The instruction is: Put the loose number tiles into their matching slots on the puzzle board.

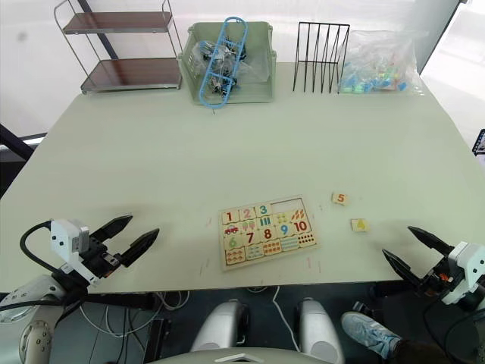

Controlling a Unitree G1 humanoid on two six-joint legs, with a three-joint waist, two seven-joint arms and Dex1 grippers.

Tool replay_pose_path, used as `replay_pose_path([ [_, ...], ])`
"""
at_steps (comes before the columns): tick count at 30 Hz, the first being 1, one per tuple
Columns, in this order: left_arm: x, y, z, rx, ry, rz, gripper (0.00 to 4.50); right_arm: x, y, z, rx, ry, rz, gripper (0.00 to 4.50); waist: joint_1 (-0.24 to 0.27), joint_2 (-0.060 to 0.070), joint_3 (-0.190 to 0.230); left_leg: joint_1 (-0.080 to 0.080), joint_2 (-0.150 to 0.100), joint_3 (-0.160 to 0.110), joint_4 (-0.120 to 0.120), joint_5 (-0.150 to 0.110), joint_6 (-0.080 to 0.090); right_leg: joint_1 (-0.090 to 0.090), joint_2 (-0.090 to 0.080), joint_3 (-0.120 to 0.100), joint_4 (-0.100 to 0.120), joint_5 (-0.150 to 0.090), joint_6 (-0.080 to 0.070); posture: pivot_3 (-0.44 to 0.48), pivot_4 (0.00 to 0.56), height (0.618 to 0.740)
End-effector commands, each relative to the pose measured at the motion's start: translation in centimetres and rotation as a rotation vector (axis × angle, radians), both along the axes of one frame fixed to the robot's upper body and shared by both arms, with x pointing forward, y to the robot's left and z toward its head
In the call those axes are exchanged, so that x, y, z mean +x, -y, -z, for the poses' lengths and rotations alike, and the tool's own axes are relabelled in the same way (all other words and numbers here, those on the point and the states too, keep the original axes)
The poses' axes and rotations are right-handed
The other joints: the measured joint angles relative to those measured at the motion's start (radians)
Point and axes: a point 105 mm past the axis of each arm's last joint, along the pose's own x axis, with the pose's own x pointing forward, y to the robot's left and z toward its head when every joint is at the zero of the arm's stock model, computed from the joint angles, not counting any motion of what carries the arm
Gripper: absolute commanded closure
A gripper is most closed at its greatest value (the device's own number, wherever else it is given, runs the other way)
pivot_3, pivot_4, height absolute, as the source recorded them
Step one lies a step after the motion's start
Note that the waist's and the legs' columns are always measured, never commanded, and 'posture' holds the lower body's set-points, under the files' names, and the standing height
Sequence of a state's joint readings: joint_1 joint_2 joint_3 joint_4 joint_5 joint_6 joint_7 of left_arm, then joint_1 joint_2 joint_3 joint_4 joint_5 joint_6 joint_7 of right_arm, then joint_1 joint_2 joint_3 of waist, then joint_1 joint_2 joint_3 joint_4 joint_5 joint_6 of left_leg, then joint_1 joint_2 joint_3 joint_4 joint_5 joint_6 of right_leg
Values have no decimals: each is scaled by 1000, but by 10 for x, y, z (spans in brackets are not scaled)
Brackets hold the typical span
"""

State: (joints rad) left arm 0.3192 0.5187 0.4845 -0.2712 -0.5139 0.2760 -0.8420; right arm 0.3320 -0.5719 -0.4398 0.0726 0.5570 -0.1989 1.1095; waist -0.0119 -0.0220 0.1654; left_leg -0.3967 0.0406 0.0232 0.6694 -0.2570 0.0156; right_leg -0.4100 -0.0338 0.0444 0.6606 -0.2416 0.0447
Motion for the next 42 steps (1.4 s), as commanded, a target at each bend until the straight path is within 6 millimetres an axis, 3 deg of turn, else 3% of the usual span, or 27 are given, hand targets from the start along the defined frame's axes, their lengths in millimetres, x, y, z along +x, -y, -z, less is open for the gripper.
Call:
replay_pose_path([
  [1, 0, -1, -4, 4, 28, -3, 146, 0, -1, -8, -17, 29, -15, 0, 0, 0, 0, 0, 0, 0, 0, 0, 0, 0, 0, 0, 0, 0, 0, 0, 150, 740],
  [42, 4, 0, -6, 45, 40, 29, 146, -2, -8, 6, -17, -7, -43, 0, 0, 0, 0, 0, 0, 0, 0, 0, 0, 0, 0, 0, -1, 0, 0, 0, 150, 740],
])
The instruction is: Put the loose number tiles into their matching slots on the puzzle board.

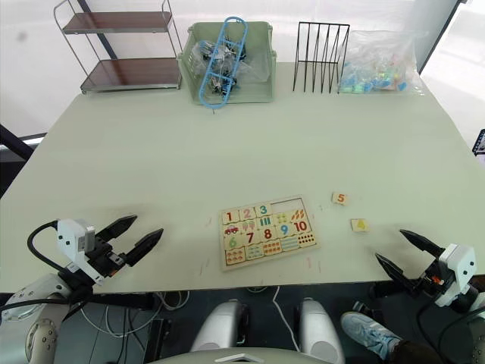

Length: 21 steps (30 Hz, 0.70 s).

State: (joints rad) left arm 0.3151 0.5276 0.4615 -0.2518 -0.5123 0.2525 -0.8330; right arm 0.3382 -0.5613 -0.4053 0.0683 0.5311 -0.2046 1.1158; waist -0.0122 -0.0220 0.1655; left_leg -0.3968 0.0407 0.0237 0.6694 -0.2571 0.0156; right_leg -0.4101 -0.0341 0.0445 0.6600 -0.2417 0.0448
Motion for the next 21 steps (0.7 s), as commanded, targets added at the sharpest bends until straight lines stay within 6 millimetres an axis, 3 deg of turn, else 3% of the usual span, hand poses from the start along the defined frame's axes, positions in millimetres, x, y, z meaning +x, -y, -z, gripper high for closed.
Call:
replay_pose_path([
  [1, 4, -1, -11, 34, 55, 32, 146, 0, 1, -3, -12, 21, -12, 0, 0, 0, 0, 0, 0, 0, 0, 0, 0, 0, 0, 0, 0, 0, 0, 0, 150, 740],
  [4, 6, 1, -18, 10, 80, 62, 146, 2, 2, -4, -1, 20, -24, 0, 1, 0, 0, 0, 0, 0, 0, 0, 0, 0, 0, 0, 0, 0, 0, 0, 150, 740],
  [13, 13, 21, -16, 136, 25, 378, 146, 20, -11, -26, 51, 10, -124, 0, 0, 1, 0, 0, 0, 0, 0, 0, 0, 0, 0, 0, 0, 0, 0, 0, 150, 740],
  [21, 4, 32, -27, 104, 13, 728, 146, 35, -10, -24, -104, -82, -228, 0, 0, 1, 0, -1, 0, 1, 0, 0, 0, -1, 0, 0, 0, 0, 0, 0, 150, 740],
])
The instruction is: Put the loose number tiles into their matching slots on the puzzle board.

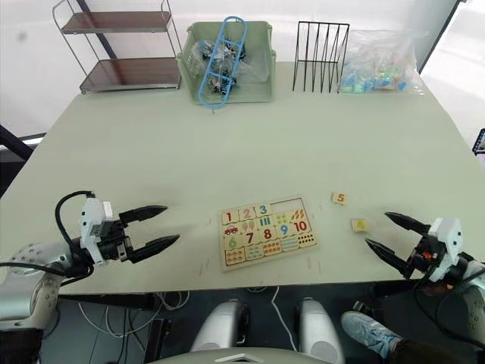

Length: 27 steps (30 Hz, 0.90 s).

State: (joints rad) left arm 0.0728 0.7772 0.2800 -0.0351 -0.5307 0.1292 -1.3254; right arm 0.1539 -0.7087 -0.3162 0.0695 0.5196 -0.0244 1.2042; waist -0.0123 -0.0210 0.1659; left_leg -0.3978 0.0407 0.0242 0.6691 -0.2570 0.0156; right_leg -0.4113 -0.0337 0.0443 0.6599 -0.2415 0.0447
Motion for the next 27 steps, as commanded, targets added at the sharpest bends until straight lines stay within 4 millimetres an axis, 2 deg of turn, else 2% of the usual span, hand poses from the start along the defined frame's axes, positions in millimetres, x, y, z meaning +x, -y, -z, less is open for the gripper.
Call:
replay_pose_path([
  [1, -8, 0, -7, -27, -4, 115, 146, 2, 7, -3, -46, -6, -18, 0, 0, 0, 0, 0, 0, 0, 0, 0, 0, 0, 0, 0, 0, 0, 0, 0, 150, 740],
  [5, -11, -3, -17, -59, -15, 234, 146, 10, 11, -7, -109, -5, -64, 0, -1, 0, 0, 0, 0, 0, 0, 0, 0, 0, 0, 0, 0, 0, 0, 0, 150, 740],
  [8, -11, -3, -16, -32, -24, 288, 146, 14, 9, -7, -155, -23, -124, 0, -1, 0, 0, 0, 0, 0, 0, 0, 0, 0, 0, 0, 0, 0, 0, 0, 150, 740],
  [20, -1, 10, -22, -6, 20, 398, 146, 29, -6, -2, -297, -73, -392, 0, -1, 1, 1, 0, 0, 0, 0, 0, 0, 0, 0, 0, 1, 1, 1, 0, 150, 740],
  [27, -2, 14, -25, -18, 32, 417, 146, 40, -3, 1, -401, -94, -461, 0, -1, 2, 2, 0, 0, 0, 0, 0, 0, -1, 1, 0, 1, 2, 4, 0, 150, 740],
])
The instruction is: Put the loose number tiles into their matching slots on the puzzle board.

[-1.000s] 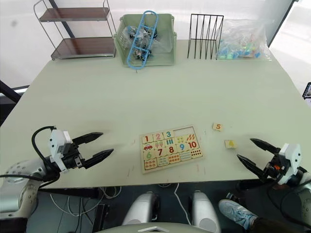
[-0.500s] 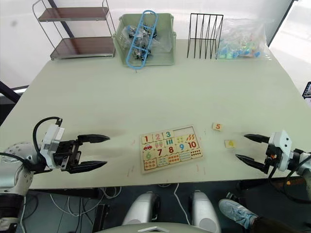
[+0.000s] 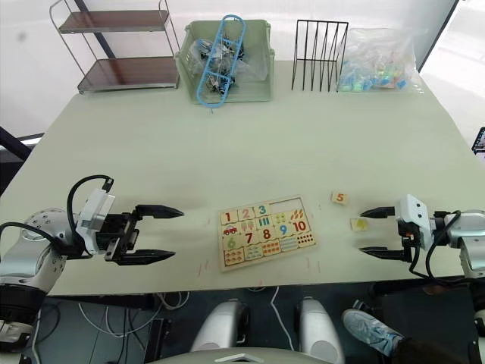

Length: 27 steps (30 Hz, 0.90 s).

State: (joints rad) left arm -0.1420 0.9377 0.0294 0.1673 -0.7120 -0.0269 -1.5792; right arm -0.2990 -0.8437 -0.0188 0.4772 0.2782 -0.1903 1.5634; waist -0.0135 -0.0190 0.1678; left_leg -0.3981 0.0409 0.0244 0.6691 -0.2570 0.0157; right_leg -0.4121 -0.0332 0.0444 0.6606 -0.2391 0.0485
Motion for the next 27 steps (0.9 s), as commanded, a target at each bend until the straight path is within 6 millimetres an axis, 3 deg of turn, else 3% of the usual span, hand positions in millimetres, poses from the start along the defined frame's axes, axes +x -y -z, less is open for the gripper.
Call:
replay_pose_path([
  [1, -6, 1, -8, -7, 26, 50, 146, 5, 7, -5, -69, 31, -30, 0, 0, 0, 0, 0, 0, 0, 0, 0, 0, 0, 0, 0, 0, 0, 0, 0, 150, 740],
  [12, -10, -1, -8, -12, 27, 50, 146, 16, 7, 0, -139, 65, -99, 0, -1, 1, 1, 0, 0, 0, 0, 0, 0, 0, 0, 0, 0, 0, 0, 0, 150, 740],
  [15, -9, -1, -8, -18, 29, 47, 0, 19, 7, -1, -142, 67, -99, 843, -1, 1, 0, 0, 0, 0, 0, 0, 0, 0, 0, 0, 0, 0, 0, 0, 150, 740],
  [22, -9, -1, -9, -28, 30, 46, 0, 24, 7, -3, -134, 55, -89, 3612, -3, 1, 0, 1, 0, 1, 0, 0, 0, 0, 0, 1, 0, 0, 0, 0, 150, 740],
  [27, -9, 0, -8, -37, 32, 47, 0, 27, 2, -9, -122, 66, -85, 3654, -3, 1, 0, 1, 0, 1, 0, 0, 0, 0, 0, 1, 0, 0, 0, 0, 150, 740],
])
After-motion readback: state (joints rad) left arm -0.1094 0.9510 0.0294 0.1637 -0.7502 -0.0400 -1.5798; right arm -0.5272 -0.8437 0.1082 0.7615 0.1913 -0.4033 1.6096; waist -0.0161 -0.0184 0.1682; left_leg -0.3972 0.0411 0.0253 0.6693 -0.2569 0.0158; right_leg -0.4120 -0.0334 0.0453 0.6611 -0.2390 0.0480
